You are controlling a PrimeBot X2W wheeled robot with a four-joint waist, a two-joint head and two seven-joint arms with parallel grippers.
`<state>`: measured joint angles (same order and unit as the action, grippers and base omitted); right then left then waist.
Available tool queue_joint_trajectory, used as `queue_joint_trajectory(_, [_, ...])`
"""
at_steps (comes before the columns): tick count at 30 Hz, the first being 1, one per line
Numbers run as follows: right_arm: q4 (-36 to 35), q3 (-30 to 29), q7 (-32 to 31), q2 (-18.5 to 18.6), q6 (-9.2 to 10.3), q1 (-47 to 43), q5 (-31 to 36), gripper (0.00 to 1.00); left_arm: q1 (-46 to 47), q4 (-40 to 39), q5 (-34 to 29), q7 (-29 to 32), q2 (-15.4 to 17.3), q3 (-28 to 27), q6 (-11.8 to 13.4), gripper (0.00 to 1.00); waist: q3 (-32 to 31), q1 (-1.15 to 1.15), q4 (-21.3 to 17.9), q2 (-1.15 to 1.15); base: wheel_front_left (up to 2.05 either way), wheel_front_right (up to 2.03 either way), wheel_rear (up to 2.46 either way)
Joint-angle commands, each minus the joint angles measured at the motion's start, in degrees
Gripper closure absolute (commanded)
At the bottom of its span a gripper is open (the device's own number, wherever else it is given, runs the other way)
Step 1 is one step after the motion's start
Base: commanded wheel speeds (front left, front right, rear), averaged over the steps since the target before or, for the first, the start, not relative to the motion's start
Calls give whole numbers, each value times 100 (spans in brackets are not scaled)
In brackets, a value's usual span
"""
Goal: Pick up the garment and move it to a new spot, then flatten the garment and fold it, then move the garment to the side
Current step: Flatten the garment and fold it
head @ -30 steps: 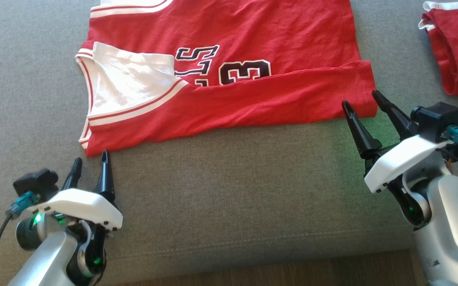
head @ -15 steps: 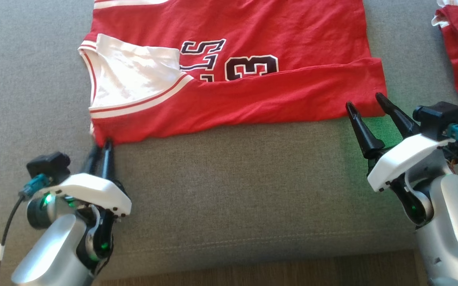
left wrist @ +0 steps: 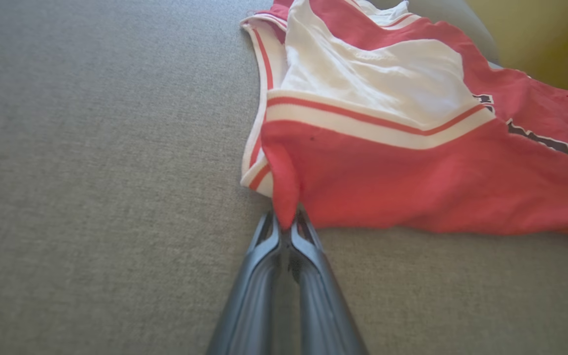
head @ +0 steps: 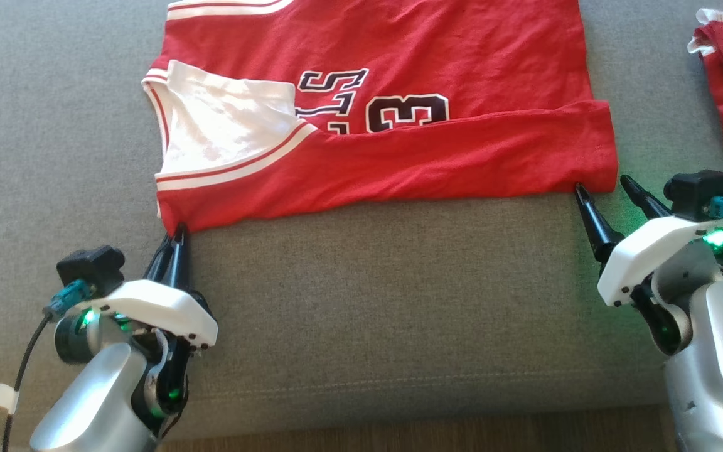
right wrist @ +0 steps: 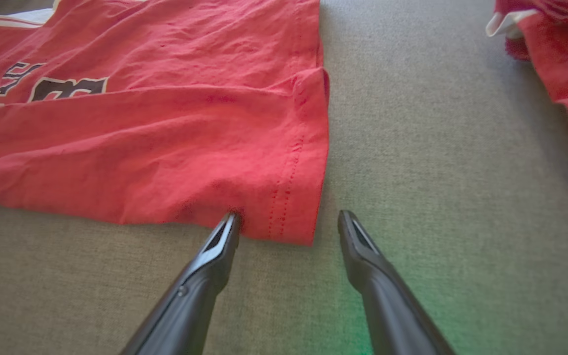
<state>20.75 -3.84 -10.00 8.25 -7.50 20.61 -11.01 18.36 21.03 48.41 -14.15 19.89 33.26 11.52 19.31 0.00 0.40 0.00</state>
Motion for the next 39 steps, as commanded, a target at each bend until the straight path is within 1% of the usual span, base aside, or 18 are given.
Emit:
queue_joint_trajectory(1, [-145, 40, -49, -69, 1, 110, 140, 0, 102, -85, -58, -59, 128, -183, -32, 100, -15, 0, 27, 0, 0, 0, 0])
queue_joint_trajectory(5, [-111, 42, -147, -150, 1, 93, 153, 0, 101, -80, -82, -64, 113, -182, -44, 100, -37, 0, 50, 0, 0, 0, 0])
queue_joint_trajectory(6, [-104, 49, -175, -167, 1, 91, 136, 15, 97, -79, -87, -65, 109, -183, -51, 100, -43, 0, 55, 0, 0, 0, 0])
queue_joint_trajectory(7, [-93, 64, -203, -167, 1, 93, 134, 57, 96, -78, -92, -66, 104, -182, -60, 100, -47, 0, 61, 0, 0, 0, 0])
queue_joint_trajectory(8, [-80, 82, -222, -158, 1, 98, 131, 85, 94, -76, -99, -67, 102, -180, -69, 100, -54, 0, 67, 0, 0, 0, 0])
queue_joint_trajectory(9, [-67, 87, -227, -151, 1, 104, 124, 100, 92, -73, -107, -68, 101, -177, -79, 100, -62, 0, 74, 0, 0, 0, 0])
queue_joint_trajectory(18, [-148, 128, -225, 102, 1, -51, 15, 100, 31, -179, -177, -72, 213, -139, -199, 100, -220, 0, 124, 0, 0, 0, 0])
queue_joint_trajectory(24, [-432, 165, -256, 295, 1, -340, -190, 100, -204, -511, -159, 13, 440, -102, -249, 100, -363, 0, 108, 0, 0, 0, 0])
queue_joint_trajectory(27, [-563, 256, -269, 395, 1, -537, -380, 100, -394, -727, -217, 49, 578, -72, -141, 100, -490, 0, 79, 0, 0, 0, 0])
queue_joint_trajectory(33, [-775, 391, -314, 652, 1, -1001, -738, 100, -931, -1217, -161, 140, 739, -34, 71, 100, -785, 0, 13, 0, 0, 0, 0])
queue_joint_trajectory(39, [-1239, 141, -445, 829, 1, -1567, -903, 100, -1507, -1845, -14, 163, 964, -155, 301, 100, -973, 0, -43, 0, 0, 0, 0])
